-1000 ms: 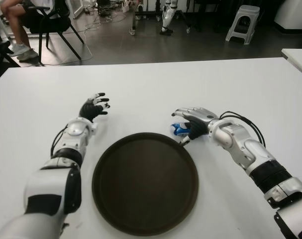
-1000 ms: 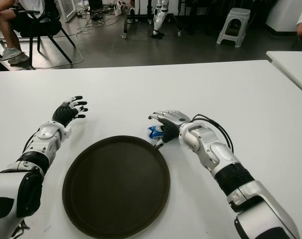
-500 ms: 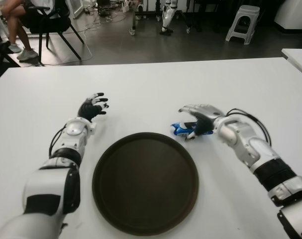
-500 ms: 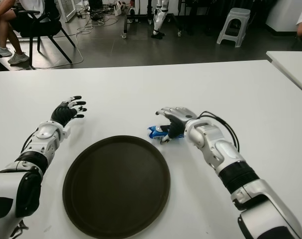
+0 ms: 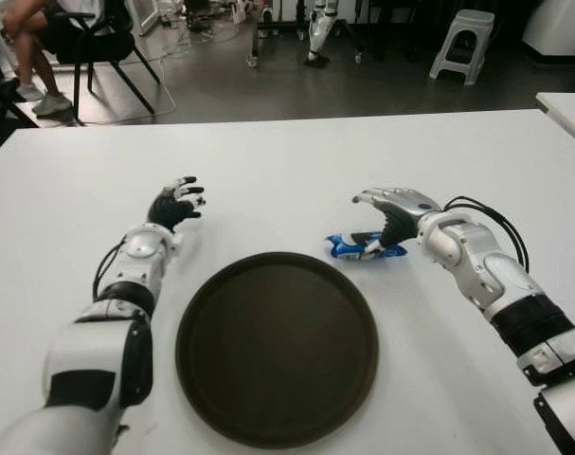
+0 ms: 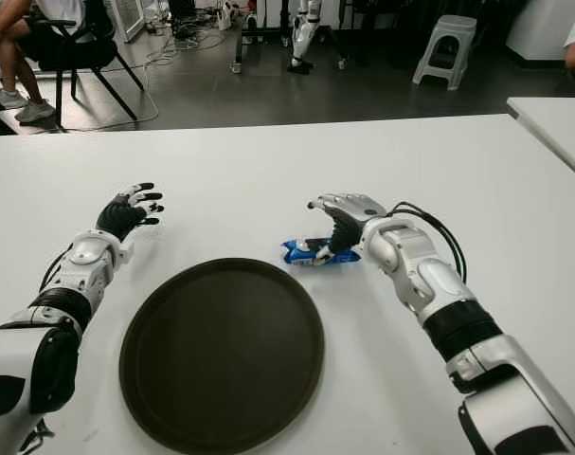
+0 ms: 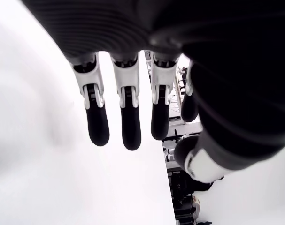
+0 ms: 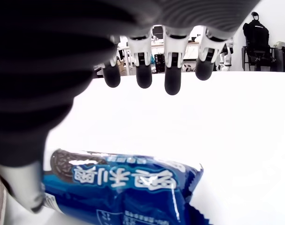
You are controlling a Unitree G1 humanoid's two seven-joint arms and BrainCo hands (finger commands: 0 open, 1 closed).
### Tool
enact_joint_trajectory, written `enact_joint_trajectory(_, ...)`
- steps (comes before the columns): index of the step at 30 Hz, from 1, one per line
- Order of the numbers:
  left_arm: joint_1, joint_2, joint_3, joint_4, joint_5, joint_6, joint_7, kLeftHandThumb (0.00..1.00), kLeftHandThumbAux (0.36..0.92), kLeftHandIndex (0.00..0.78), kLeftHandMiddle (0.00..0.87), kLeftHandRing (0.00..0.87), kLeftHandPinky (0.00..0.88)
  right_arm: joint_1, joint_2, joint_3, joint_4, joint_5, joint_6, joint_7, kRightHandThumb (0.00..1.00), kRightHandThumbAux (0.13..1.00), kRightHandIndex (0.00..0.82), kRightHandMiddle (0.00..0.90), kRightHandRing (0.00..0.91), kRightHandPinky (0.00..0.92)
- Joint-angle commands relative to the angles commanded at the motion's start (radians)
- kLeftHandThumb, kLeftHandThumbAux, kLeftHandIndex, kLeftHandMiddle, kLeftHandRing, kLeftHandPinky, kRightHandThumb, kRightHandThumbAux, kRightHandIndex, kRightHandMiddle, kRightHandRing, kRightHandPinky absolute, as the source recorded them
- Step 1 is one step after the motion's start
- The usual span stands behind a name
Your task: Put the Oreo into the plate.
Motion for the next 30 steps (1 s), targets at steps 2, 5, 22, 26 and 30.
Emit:
enact_joint_trajectory(2,0.0,-0.001,0.001,0.0,-0.002,0.0,-0.002,0.0,0.739,0.179,0.237,0.266,0.307,-0.001,0.002,0.001,0.001,-0.002,0.002,-0.001,0.0,0.661,0.103,0.118,0.11,0.089)
enact_joint_trajectory(5,0.0,-0.002,0.002,0.0,-0.004,0.0,-0.003,0.0,0.733,0.175,0.236,0.264,0.305,-0.005,0.002,0.004,0.008,-0.004,0.003,0.0,0.0,0.661,0.104,0.12,0.108,0.09)
enact_joint_trajectory(22,-0.001,-0.006,0.007,-0.001,-0.01,-0.002,-0.006,0.0,0.727,0.175,0.237,0.267,0.31,-0.033,-0.002,0.016,0.057,-0.01,0.002,0.004,0.0,0.68,0.1,0.112,0.102,0.096)
enact_joint_trajectory(26,-0.001,-0.007,0.009,-0.002,-0.011,-0.003,-0.008,0.0,0.726,0.175,0.24,0.271,0.314,-0.034,-0.004,0.018,0.058,-0.012,0.001,0.003,0.0,0.69,0.101,0.109,0.102,0.1)
enact_joint_trajectory(30,-0.001,-0.007,0.01,-0.002,-0.011,-0.003,-0.01,0.0,0.727,0.176,0.242,0.27,0.309,-0.032,-0.007,0.02,0.054,-0.014,-0.003,0.002,0.0,0.692,0.104,0.108,0.103,0.106)
